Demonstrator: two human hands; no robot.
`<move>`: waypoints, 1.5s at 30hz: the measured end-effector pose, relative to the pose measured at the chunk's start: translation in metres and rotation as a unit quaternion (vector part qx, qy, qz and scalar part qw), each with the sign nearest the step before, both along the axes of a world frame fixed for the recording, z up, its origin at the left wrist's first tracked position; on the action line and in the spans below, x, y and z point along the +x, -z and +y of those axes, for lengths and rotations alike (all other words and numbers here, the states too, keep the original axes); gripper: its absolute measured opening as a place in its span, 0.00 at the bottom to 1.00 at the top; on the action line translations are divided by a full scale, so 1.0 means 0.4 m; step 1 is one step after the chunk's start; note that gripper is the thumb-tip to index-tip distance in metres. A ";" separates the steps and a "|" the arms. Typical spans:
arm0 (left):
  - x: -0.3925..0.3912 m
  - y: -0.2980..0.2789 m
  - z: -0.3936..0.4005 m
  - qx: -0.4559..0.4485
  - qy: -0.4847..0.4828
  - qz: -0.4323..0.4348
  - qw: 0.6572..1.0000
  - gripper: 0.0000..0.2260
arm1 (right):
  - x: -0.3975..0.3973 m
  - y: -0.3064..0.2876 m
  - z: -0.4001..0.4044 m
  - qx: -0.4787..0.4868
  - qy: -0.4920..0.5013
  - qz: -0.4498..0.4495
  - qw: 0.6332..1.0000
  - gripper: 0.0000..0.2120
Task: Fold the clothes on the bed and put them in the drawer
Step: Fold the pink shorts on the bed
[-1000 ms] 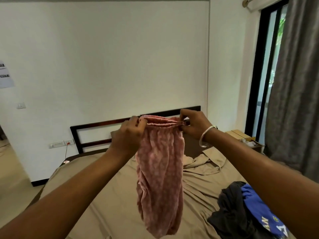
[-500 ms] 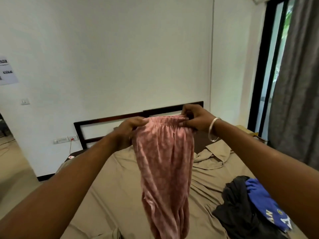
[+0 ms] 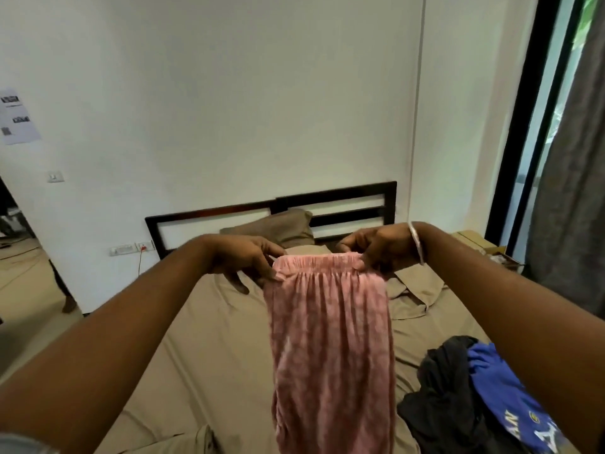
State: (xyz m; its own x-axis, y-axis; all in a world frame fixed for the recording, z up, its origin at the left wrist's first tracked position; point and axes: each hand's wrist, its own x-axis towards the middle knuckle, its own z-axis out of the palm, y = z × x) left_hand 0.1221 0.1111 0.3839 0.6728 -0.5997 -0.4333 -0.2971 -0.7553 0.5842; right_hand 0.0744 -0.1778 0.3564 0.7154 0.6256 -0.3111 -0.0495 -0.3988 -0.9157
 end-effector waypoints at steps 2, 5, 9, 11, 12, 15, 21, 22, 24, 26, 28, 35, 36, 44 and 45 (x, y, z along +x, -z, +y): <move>0.030 0.036 -0.042 0.057 -0.056 -0.120 0.990 0.15 | 0.039 0.022 0.020 -0.115 0.128 -0.099 0.980 0.07; 0.092 0.107 -0.106 0.019 -0.141 -0.276 0.950 0.20 | 0.132 0.077 0.033 -0.217 0.280 -0.274 0.894 0.21; 0.159 0.164 -0.149 -0.121 -0.215 -0.368 0.897 0.16 | 0.211 0.112 0.020 -0.213 0.386 -0.365 0.820 0.15; 0.169 0.177 -0.163 -0.169 -0.212 -0.418 0.867 0.14 | 0.229 0.119 0.008 -0.186 0.416 -0.400 0.795 0.13; 0.167 0.183 -0.167 -0.188 -0.205 -0.437 0.855 0.15 | 0.232 0.120 0.003 -0.171 0.421 -0.417 0.787 0.11; 0.133 0.199 -0.173 -0.260 -0.174 -0.480 0.820 0.16 | 0.208 0.127 -0.012 -0.132 0.410 -0.438 0.789 0.09; 0.024 0.389 -0.117 -0.269 -0.103 -0.489 0.823 0.12 | 0.008 0.268 -0.040 -0.140 0.301 -0.430 0.840 0.09; -0.019 0.449 -0.104 -0.268 -0.082 -0.461 0.842 0.12 | -0.039 0.321 -0.043 -0.157 0.274 -0.425 0.848 0.08; -0.107 0.568 -0.078 -0.255 -0.020 -0.368 0.894 0.14 | -0.114 0.436 -0.049 -0.189 0.227 -0.404 0.866 0.08; -0.219 0.702 -0.035 -0.196 0.014 -0.228 0.953 0.13 | -0.197 0.579 -0.055 -0.209 0.166 -0.325 0.907 0.16; -0.330 0.826 0.001 -0.122 0.042 -0.102 0.986 0.11 | -0.287 0.715 -0.050 -0.214 0.062 -0.185 0.957 0.21; -0.568 1.063 0.032 -0.078 0.053 0.104 0.990 0.19 | -0.484 1.017 0.008 -0.152 -0.057 0.083 0.983 0.14; -0.580 1.086 0.035 -0.056 0.041 0.095 0.993 0.07 | -0.494 1.046 0.011 -0.149 -0.049 0.094 0.983 0.17; -0.422 1.275 -0.042 -0.162 -0.308 0.121 0.930 0.21 | -0.358 1.271 0.024 -0.090 0.285 0.064 0.952 0.08; -0.373 1.309 -0.068 -0.184 -0.350 0.103 0.913 0.21 | -0.306 1.306 0.022 -0.086 0.320 0.058 0.942 0.08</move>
State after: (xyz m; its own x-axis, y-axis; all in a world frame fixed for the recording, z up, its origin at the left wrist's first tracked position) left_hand -0.0272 0.0837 -0.1399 0.8737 -0.1843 -0.4501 0.3281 -0.4599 0.8251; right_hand -0.0480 -0.1688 -0.1658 0.8836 0.0099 -0.4682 -0.4266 -0.3953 -0.8135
